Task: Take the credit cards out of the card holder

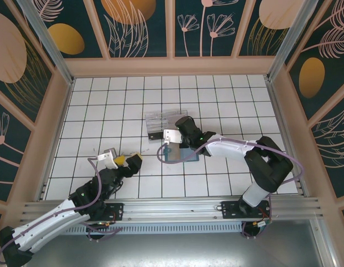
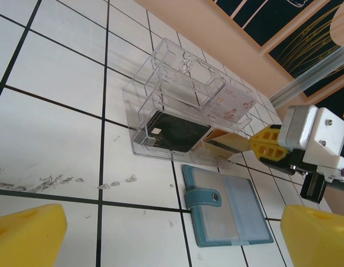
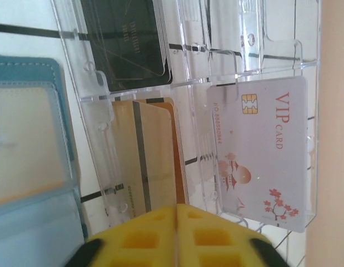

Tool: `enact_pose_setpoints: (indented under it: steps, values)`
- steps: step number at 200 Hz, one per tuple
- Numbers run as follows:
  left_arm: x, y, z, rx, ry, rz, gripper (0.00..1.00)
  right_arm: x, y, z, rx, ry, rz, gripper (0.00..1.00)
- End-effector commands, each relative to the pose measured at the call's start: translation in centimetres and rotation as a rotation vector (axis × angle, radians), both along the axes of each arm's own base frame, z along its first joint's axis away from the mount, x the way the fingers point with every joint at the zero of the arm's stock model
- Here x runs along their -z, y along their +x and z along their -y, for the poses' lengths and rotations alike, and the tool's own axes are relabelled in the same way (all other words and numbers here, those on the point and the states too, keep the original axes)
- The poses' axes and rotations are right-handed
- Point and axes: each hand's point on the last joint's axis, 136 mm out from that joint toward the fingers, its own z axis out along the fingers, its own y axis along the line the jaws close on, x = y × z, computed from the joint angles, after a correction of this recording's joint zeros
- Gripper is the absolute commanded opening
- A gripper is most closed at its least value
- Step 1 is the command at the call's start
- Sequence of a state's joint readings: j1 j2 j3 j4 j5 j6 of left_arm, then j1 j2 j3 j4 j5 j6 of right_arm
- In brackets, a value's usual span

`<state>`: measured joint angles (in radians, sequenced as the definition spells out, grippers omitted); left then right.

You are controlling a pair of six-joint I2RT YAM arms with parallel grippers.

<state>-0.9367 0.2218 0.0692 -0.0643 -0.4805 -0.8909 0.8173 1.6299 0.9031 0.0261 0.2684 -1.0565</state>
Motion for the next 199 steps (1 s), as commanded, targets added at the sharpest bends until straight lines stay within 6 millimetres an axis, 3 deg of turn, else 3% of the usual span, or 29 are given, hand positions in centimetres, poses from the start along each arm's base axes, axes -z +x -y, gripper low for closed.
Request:
enact_pose_setpoints:
  steps: [1, 66, 147, 199]
  values:
    - [0.3, 0.0, -0.2, 0.000, 0.026, 0.009, 0.99, -0.4, 0.6, -0.8, 0.018, 0.025, 0.014, 0.43]
    - [0.4, 0.0, -0.2, 0.000, 0.026, 0.010, 0.99, 0.0, 1.5, -1.0, 0.039, 0.015, 0.046, 0.48]
    - [0.5, -0.1, -0.3, 0.000, 0.020, 0.012, 0.99, -1.8, 5.3, -1.5, 0.156, 0.038, 0.171, 0.47]
    - [0.4, -0.2, -0.4, 0.003, 0.013, 0.013, 0.99, -2.9, 4.2, -1.6, 0.233, 0.115, 0.117, 0.47]
